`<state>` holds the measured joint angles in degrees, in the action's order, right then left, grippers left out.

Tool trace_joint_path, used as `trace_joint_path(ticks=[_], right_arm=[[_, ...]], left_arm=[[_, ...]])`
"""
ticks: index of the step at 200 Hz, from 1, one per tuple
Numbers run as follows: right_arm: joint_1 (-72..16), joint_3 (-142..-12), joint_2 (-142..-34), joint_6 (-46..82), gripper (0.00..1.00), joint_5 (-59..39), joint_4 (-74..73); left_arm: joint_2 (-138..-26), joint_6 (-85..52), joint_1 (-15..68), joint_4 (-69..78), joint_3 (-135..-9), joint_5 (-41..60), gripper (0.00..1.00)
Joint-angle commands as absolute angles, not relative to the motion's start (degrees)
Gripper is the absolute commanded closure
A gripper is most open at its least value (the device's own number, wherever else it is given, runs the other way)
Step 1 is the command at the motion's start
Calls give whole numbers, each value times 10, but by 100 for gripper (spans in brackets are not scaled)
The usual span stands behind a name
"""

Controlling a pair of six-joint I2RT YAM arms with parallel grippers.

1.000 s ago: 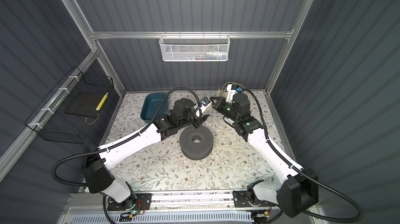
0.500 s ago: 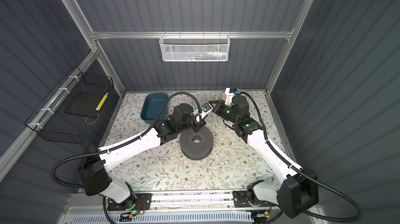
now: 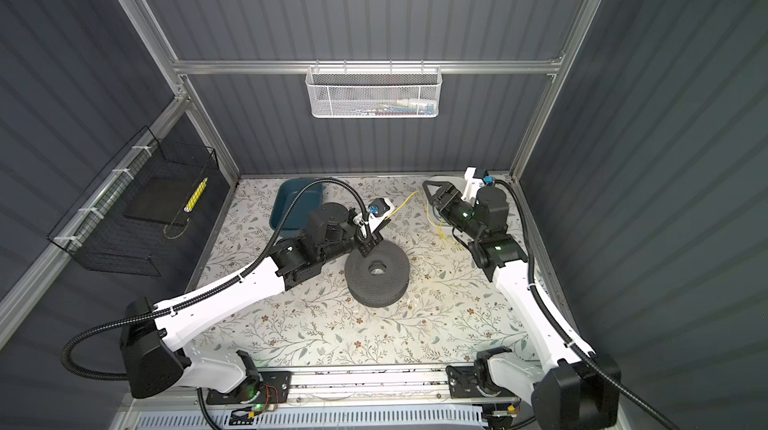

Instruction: Wrap the cables

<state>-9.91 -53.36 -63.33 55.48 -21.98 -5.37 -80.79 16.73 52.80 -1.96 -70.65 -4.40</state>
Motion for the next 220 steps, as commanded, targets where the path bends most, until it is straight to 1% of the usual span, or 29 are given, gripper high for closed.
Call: trace_joint_path(ticks=[1,30,58,79,113,182,206,213,217,220], right_arm=[[-64,-517,-592,542,25,-239,-15],[16,-515,-553,484,27,-245,81],[78,-508,-527,433,27,-266,128],[96,-499,-525,417,26,-263,145],[114,-447,-564,451,26,-328,95],[131,-419,-604,466,27,-353,61],[135,-416,-616,484,37,-368,31],[136,-417,-625,488,44,-374,21],[137,-417,-631,494,50,-380,11],[136,-417,-634,496,52,-382,7]], left_arm=[[-793,156,526,-7,-719,-33,100],[-785,162,526,-20,-730,-30,100],[-779,169,526,-38,-740,-30,100],[-775,173,526,-44,-742,-32,100],[-768,174,526,-50,-745,-36,100],[-756,172,526,-52,-737,-37,100],[-753,172,526,-50,-734,-34,100],[-752,172,526,-50,-733,-33,100],[-752,172,526,-50,-733,-33,100],[-752,171,526,-50,-733,-33,100]])
